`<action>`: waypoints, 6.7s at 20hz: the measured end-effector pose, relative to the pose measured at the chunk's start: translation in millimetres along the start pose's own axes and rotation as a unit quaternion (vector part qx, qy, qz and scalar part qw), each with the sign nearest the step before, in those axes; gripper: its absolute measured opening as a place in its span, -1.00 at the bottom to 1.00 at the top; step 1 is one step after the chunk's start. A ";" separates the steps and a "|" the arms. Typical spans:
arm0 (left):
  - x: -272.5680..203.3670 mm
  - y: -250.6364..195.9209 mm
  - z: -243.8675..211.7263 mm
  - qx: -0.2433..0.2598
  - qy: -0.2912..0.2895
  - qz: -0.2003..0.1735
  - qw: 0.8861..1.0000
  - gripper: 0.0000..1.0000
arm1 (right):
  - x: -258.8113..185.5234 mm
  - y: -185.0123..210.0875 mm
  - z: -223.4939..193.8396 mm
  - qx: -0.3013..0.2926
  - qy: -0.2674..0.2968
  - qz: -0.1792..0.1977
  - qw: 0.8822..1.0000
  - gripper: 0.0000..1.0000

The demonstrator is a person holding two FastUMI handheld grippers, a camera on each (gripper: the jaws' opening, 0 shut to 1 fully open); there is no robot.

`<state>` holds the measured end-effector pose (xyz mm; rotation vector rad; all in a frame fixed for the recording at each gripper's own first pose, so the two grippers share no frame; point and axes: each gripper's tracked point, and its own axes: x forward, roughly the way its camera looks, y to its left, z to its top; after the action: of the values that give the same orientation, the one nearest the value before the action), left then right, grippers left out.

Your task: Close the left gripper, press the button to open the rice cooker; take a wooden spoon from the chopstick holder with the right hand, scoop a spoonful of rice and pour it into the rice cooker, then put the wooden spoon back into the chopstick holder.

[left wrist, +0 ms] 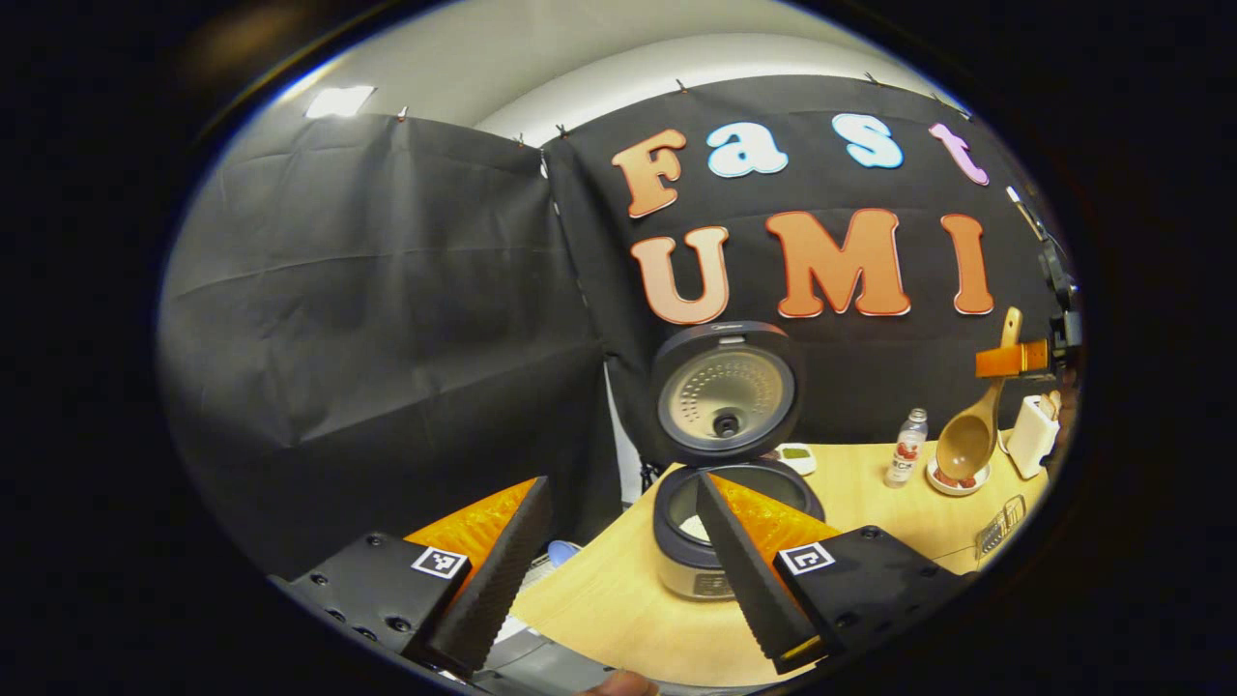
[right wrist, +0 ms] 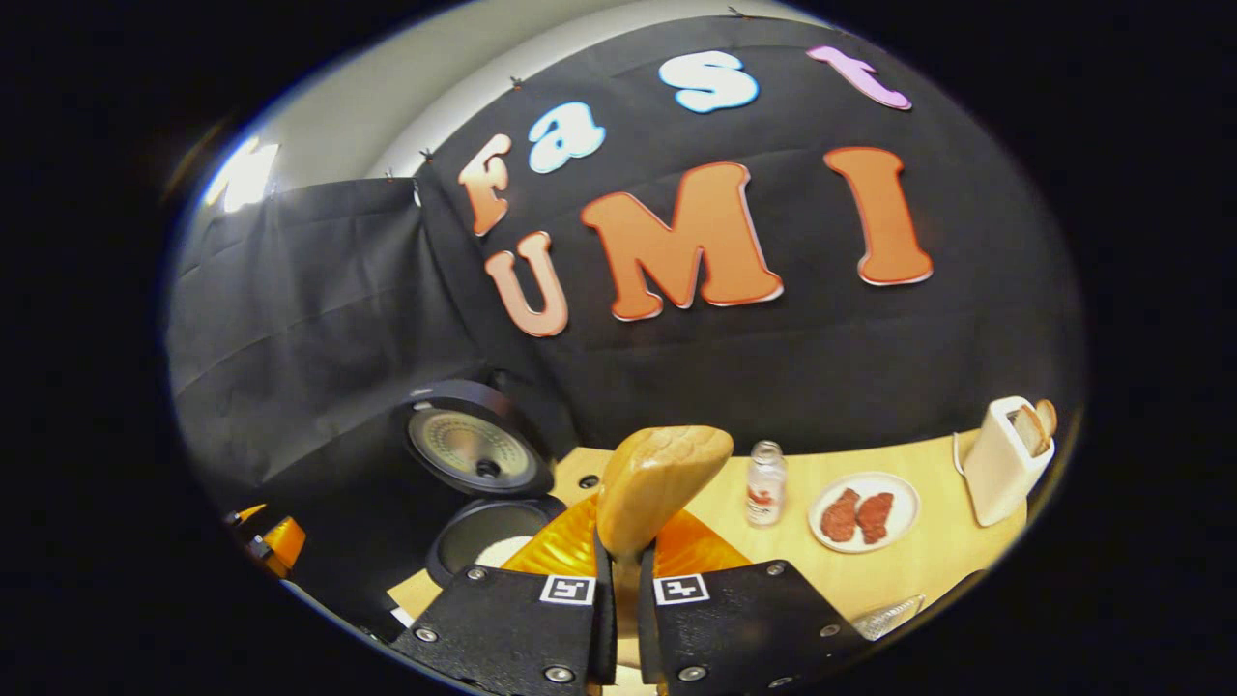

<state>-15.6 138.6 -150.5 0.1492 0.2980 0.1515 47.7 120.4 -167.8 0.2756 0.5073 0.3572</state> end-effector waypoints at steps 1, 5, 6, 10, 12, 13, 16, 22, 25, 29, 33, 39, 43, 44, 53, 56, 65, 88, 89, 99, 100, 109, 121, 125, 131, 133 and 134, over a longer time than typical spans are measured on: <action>-0.7 -7.5 0.8 0.003 0.000 -0.007 1.000 0.96 | -6.5 -14.9 -3.8 0.006 0.002 -0.013 1.000 -0.84; -2.9 -46.9 1.1 0.005 0.003 -0.038 0.999 0.96 | -37.9 -67.9 -13.8 0.023 0.007 -0.057 0.998 -0.84; -3.3 -56.3 0.6 0.007 0.005 -0.046 0.999 0.96 | -44.4 -81.0 -18.8 0.031 0.008 -0.068 0.997 -0.84; -9.7 -92.9 -3.2 0.018 0.015 -0.072 0.997 0.96 | -65.6 -122.9 -42.6 0.070 0.022 -0.097 0.993 -0.84; -14.7 -107.3 -0.3 0.024 0.017 -0.081 0.996 0.96 | -75.9 -149.4 -48.9 0.081 0.022 -0.117 0.990 -0.81; -16.2 -112.3 1.8 0.024 0.016 -0.082 0.996 0.96 | -80.1 -162.2 -52.4 0.082 0.021 -0.128 0.988 -0.81; -20.2 -124.4 6.7 0.019 0.020 -0.082 0.996 0.96 | -91.7 -199.9 -60.7 0.085 0.020 -0.158 0.984 -0.80; -35.3 -142.1 12.0 0.004 0.032 -0.063 0.998 0.97 | -93.8 -254.1 -97.3 0.094 0.040 -0.186 0.977 -0.81; -47.0 -147.5 10.4 0.002 0.042 -0.047 0.998 0.97 | -85.9 -264.8 -116.3 0.118 0.052 -0.188 0.974 -0.79; -58.0 -148.7 15.9 0.004 0.044 -0.022 0.999 0.99 | -71.1 -268.9 -138.9 0.130 0.071 -0.180 0.973 -0.76; -62.5 -152.4 16.0 0.000 0.049 -0.008 0.999 1.00 | -60.2 -267.7 -158.9 0.135 0.094 -0.168 0.972 -0.72; -45.5 -149.2 33.8 0.010 0.025 -0.021 0.999 0.96 | -63.6 -271.3 -178.8 0.144 0.137 -0.188 0.962 -0.68; -11.0 -128.9 51.9 -0.004 0.012 -0.028 1.000 1.00 | -80.7 -288.6 -189.1 0.149 0.168 -0.246 0.943 -0.77; -2.1 -121.8 56.7 -0.011 0.012 -0.027 1.000 1.00 | -81.8 -289.8 -187.5 0.160 0.168 -0.252 0.940 -0.46; 102.2 -61.3 106.8 -0.084 0.037 -0.042 0.995 0.93 | -112.7 -291.0 -126.9 0.151 0.130 -0.327 0.924 0.21; 139.7 -50.4 122.5 -0.111 0.061 -0.060 0.990 0.96 | -126.1 -291.0 -86.6 0.119 0.085 -0.350 0.925 0.50; 272.6 -84.7 147.7 -0.095 0.115 -0.089 0.985 1.00 | -149.1 -240.0 19.1 0.023 -0.018 -0.326 0.945 0.62; 153.6 -107.6 -80.4 -0.019 0.526 -0.072 0.847 1.00 | -96.7 -186.8 10.4 -0.011 0.010 -0.217 0.976 0.64; 149.5 -108.9 -95.9 -0.020 0.540 -0.070 0.839 1.00 | -98.5 -186.4 11.1 -0.012 0.010 -0.217 0.976 0.64; 147.3 -116.3 -111.1 -0.016 0.493 -0.065 0.867 1.00 | -91.9 -161.8 11.9 -0.016 0.002 -0.184 0.983 0.65; 149.5 -118.9 -109.6 -0.013 0.456 -0.070 0.887 0.93 | -90.4 -154.4 14.5 -0.023 -0.004 -0.176 0.984 0.65; 124.2 -101.0 -36.3 -0.060 0.142 -0.028 0.988 1.00 | -60.3 -75.2 51.2 -0.100 -0.057 -0.092 0.989 0.65; -8.8 -108.2 160.5 -0.048 -0.135 -0.069 0.987 0.93 | -60.2 14.2 107.8 -0.131 -0.174 -0.027 0.976 0.65; -14.5 -115.8 160.6 -0.040 -0.175 -0.081 0.980 0.90 | -67.3 15.1 115.7 -0.119 -0.192 -0.024 0.974 0.65; -12.9 -122.1 146.9 -0.046 -0.163 -0.080 0.982 0.91 | -73.9 9.3 116.9 -0.117 -0.196 -0.035 0.973 0.65; -12.2 -126.3 144.2 -0.047 -0.162 -0.080 0.982 0.91 | -73.9 6.9 117.6 -0.114 -0.198 -0.037 0.973 0.65; -13.6 -128.7 145.8 -0.047 -0.164 -0.082 0.982 0.91 | -74.0 6.1 117.5 -0.114 -0.199 -0.039 0.973 0.65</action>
<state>31.9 -7.5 -30.5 0.0529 -0.0273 -0.0231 46.5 76.7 -35.9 0.0992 0.0804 0.2720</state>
